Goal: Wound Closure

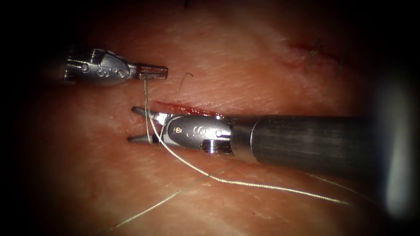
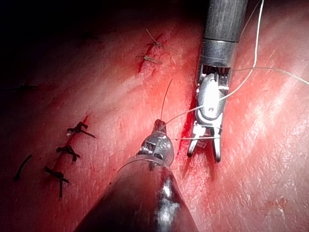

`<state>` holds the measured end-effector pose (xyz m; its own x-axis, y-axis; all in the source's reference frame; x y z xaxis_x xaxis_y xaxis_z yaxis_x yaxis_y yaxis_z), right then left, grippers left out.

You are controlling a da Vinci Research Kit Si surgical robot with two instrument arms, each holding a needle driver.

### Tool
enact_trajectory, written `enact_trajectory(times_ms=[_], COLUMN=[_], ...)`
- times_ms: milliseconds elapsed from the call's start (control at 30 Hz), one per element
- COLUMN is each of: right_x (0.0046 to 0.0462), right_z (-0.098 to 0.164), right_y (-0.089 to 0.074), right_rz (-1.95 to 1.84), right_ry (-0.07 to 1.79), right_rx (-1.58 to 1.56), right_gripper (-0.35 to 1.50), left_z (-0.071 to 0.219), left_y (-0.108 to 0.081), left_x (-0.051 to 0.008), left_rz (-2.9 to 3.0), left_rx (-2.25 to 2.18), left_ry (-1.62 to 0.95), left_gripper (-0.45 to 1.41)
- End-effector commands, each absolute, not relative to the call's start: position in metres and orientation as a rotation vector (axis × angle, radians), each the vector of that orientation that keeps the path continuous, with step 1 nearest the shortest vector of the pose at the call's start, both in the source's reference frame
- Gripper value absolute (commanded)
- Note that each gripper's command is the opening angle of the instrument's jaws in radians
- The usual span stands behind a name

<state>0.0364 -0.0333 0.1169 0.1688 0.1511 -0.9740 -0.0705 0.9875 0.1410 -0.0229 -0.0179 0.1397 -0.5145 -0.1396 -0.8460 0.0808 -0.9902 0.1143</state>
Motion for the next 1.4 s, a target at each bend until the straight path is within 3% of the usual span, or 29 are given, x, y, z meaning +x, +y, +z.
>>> enact_trajectory(times_ms=[33, 1400], right_x=[0.0370, 0.0370], right_z=[0.1174, 0.1174], right_y=[-0.0335, -0.0335], right_rz=[0.156, 0.156], right_ry=[1.394, 1.394], right_rx=[0.069, 0.069], right_gripper=[0.49, 0.49], left_z=[0.1403, 0.1403], left_y=[-0.0180, -0.0180], left_x=[-0.0236, -0.0236], left_rz=[-2.625, -2.625], left_rx=[1.478, 1.478], left_ry=[-0.090, -0.090], left_gripper=[-0.45, -0.45])
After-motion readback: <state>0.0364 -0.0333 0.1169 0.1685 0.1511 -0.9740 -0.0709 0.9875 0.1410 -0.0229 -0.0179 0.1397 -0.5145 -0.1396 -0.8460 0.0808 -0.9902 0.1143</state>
